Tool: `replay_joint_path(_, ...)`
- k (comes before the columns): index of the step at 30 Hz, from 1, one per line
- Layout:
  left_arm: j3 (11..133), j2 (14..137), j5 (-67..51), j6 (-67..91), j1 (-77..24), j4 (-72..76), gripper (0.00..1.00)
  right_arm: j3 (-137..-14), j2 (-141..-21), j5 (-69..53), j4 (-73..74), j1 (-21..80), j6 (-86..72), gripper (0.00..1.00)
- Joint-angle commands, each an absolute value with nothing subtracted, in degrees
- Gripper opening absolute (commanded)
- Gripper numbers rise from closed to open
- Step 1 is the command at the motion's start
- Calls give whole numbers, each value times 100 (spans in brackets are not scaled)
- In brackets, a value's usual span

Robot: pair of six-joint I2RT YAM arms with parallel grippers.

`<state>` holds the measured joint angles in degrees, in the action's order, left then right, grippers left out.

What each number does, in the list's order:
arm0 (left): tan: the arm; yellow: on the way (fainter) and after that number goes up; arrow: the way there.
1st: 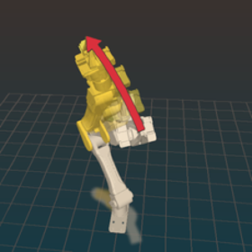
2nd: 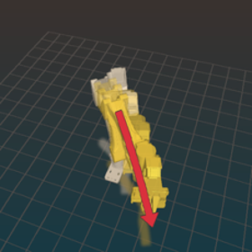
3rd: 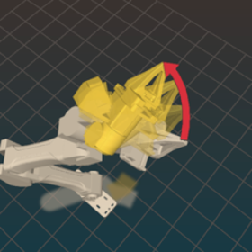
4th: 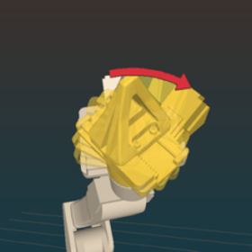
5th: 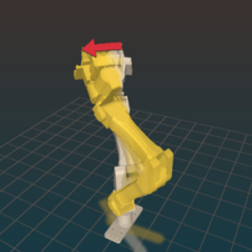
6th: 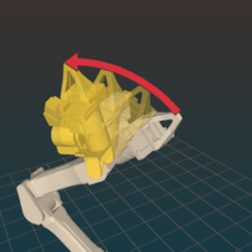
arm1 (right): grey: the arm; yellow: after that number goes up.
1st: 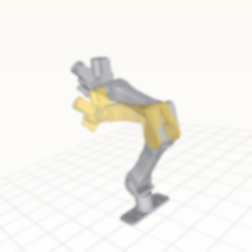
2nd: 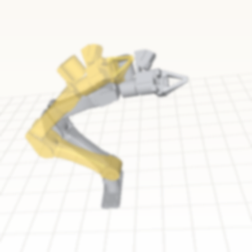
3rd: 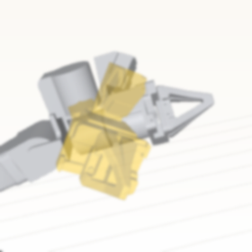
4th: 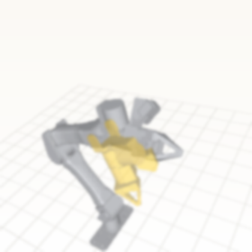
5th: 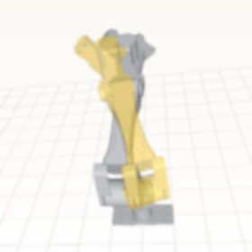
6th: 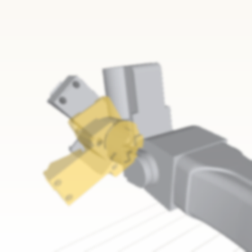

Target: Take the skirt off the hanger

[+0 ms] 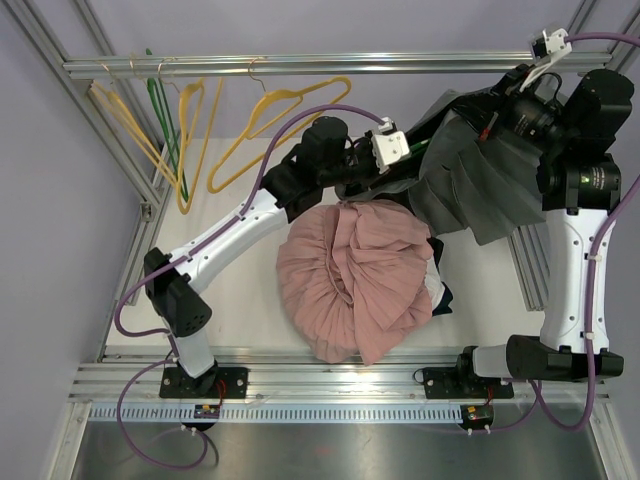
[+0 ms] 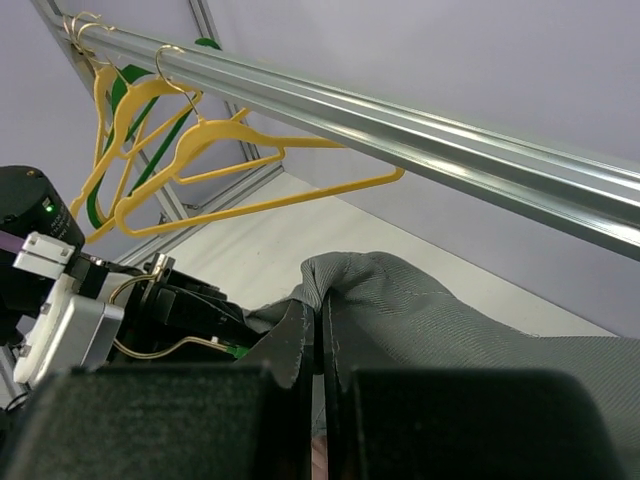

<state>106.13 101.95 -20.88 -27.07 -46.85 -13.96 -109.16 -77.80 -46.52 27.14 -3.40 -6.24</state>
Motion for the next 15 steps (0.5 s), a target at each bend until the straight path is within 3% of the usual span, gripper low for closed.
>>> replay_joint_path(1, 10819, 10485, -1890, -2900, -4764, -1879, 0, -11452, -7515, -5570, 2049, -26, -1369, 0)
replay_joint_path(9, 10863, 10643, -1749, -2997, -4667, -2180, 0, -11452, -7488, -6372, -131, -26, -3479, 0)
replay_joint_path(15, 10907, 10731, -1714, -2988, -4641, -2241, 0, -11724, -7620, -5626, 1844, -26, -2094, 0)
